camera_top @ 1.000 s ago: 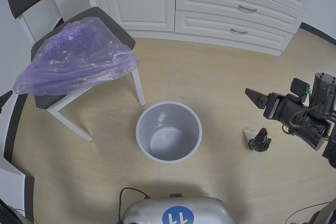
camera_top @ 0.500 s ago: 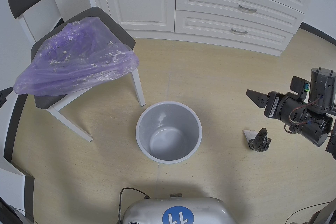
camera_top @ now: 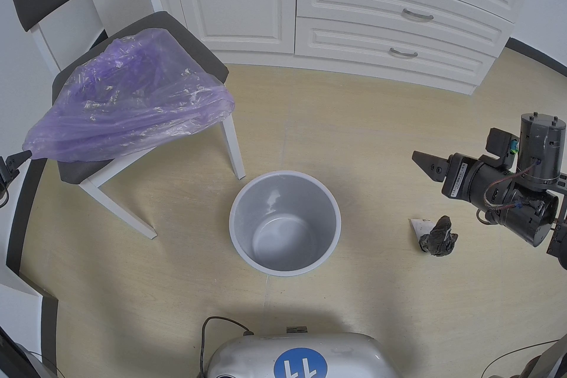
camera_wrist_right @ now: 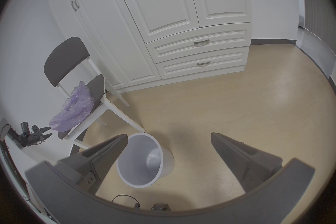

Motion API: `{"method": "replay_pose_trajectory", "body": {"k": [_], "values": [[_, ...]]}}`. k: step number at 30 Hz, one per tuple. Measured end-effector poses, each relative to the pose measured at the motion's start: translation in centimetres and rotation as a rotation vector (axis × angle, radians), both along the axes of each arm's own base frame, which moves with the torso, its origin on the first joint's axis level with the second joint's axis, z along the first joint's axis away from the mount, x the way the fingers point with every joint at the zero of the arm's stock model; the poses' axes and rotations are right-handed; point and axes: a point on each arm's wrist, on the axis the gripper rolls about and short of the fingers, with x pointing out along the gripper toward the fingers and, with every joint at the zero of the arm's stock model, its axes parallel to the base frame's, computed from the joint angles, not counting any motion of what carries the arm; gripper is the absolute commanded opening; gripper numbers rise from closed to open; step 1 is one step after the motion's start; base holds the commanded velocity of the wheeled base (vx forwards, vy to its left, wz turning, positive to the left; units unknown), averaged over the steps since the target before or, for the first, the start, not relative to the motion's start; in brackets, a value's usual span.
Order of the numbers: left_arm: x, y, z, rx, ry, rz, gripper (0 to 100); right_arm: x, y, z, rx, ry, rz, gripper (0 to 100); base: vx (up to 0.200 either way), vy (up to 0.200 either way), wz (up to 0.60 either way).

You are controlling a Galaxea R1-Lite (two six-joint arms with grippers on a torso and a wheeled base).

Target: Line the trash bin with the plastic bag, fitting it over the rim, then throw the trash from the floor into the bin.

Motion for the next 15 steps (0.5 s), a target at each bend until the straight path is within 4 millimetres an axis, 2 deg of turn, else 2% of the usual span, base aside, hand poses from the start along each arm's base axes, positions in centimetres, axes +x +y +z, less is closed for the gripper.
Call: {"method": "replay_pose_trajectory", "body": {"k": [8, 15], "values": [[2.0, -0.5, -0.5, 0.067, -0.051, 0.028, 100, 0.1, 0.0, 0.0, 0.002, -0.001, 0.000, 100, 0.000, 0.000, 0.00], [3.2, -1.4, -1.1, -0.003, -0.085, 0.002, 100, 0.0, 0.0, 0.1, 0.004, -0.006, 0.000, 100, 0.000, 0.000, 0.00]]}}
